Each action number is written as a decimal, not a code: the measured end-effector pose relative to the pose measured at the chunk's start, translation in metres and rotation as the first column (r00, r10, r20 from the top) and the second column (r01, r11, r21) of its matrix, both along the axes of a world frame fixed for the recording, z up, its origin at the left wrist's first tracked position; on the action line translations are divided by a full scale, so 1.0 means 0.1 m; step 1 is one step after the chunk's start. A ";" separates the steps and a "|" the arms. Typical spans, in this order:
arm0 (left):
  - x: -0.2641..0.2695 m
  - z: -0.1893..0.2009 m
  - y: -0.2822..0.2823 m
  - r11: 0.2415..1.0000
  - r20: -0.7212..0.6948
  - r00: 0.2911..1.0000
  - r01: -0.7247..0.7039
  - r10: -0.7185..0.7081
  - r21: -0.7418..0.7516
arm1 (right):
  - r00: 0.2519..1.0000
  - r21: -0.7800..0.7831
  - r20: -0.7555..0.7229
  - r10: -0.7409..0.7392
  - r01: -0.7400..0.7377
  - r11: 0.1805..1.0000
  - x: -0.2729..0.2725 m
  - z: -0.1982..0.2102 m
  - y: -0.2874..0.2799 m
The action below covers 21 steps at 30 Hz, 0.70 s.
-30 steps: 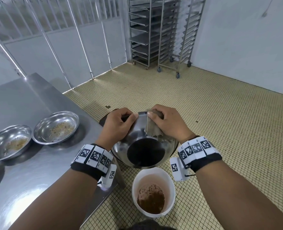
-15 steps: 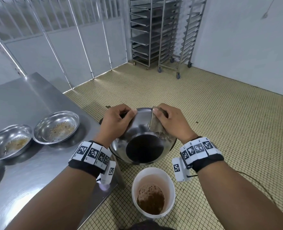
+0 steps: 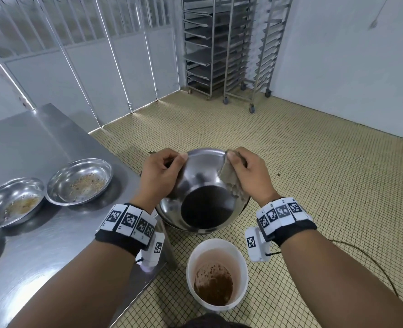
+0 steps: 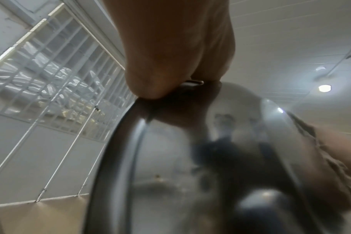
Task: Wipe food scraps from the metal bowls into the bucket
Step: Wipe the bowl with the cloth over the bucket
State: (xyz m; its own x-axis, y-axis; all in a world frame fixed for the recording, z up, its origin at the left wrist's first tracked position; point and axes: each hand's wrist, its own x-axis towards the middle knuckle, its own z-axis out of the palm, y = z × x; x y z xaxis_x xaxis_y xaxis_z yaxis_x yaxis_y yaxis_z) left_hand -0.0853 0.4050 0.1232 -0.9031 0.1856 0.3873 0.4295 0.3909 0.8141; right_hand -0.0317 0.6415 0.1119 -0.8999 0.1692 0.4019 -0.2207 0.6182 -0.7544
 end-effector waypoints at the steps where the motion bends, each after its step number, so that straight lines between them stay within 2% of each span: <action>1: -0.01 -0.01 -0.03 0.999 0.017 1.000 -0.022 0.022 0.036 | 1.000 -0.074 0.018 -0.008 0.010 0.997 0.01 -0.02 0.03; 3: -0.02 -0.03 -0.05 1.000 0.025 0.999 -0.021 0.021 0.014 | 0.999 -0.128 0.037 -0.009 0.014 0.992 0.02 -0.05 0.07; 4: -0.03 -0.02 -0.05 0.999 0.012 1.000 -0.002 0.002 -0.052 | 0.999 -0.116 0.033 -0.007 0.010 0.993 0.02 -0.04 0.06; 6: -0.03 0.03 -0.03 0.968 -0.040 0.998 0.040 -0.051 -0.249 | 1.000 -0.010 0.007 0.009 -0.009 1.000 0.00 -0.01 0.04; 8: -0.03 0.09 0.01 0.928 -0.068 0.993 0.069 -0.101 -0.366 | 1.000 0.126 0.002 0.023 -0.023 0.992 -0.02 0.04 0.00; 10: -0.03 0.12 0.05 0.925 -0.056 0.989 0.110 -0.139 -0.363 | 1.000 0.236 -0.007 0.021 -0.019 0.971 -0.03 0.08 -0.03; 12: -0.03 0.14 0.08 0.923 -0.062 0.984 0.134 -0.167 -0.362 | 1.000 0.271 -0.018 0.024 -0.018 0.963 -0.01 0.09 -0.03; 14: -0.03 0.15 0.09 0.931 -0.069 0.983 0.138 -0.171 -0.339 | 0.999 0.207 0.000 0.042 -0.041 0.977 0.03 0.03 -0.02; 16: -0.04 0.15 0.07 0.961 -0.070 0.988 0.117 -0.139 -0.251 | 0.999 0.019 0.040 0.029 -0.030 0.999 0.09 -0.10 0.00; 18: -0.04 0.12 0.02 0.986 -0.053 0.996 0.066 -0.075 -0.153 | 0.996 -0.171 0.087 -0.013 0.028 0.985 0.14 -0.18 0.03; 19: -0.03 0.11 0.01 0.989 -0.045 0.997 0.049 -0.056 -0.137 | 0.994 -0.210 0.105 -0.028 0.049 0.976 0.16 -0.21 0.04; 21: -0.01 0.10 0.05 0.981 -0.030 0.997 0.067 -0.074 -0.180 | 0.993 -0.170 0.116 -0.012 0.031 0.985 0.15 -0.17 0.03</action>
State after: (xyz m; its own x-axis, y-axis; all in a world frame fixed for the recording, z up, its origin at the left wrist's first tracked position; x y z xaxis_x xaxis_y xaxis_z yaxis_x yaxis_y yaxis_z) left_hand -0.0865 0.4097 0.1336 -0.8713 0.3173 0.3745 0.4890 0.4963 0.7173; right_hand -0.0164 0.6443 0.0953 -0.9336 0.2463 0.2603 -0.1152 0.4815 -0.8688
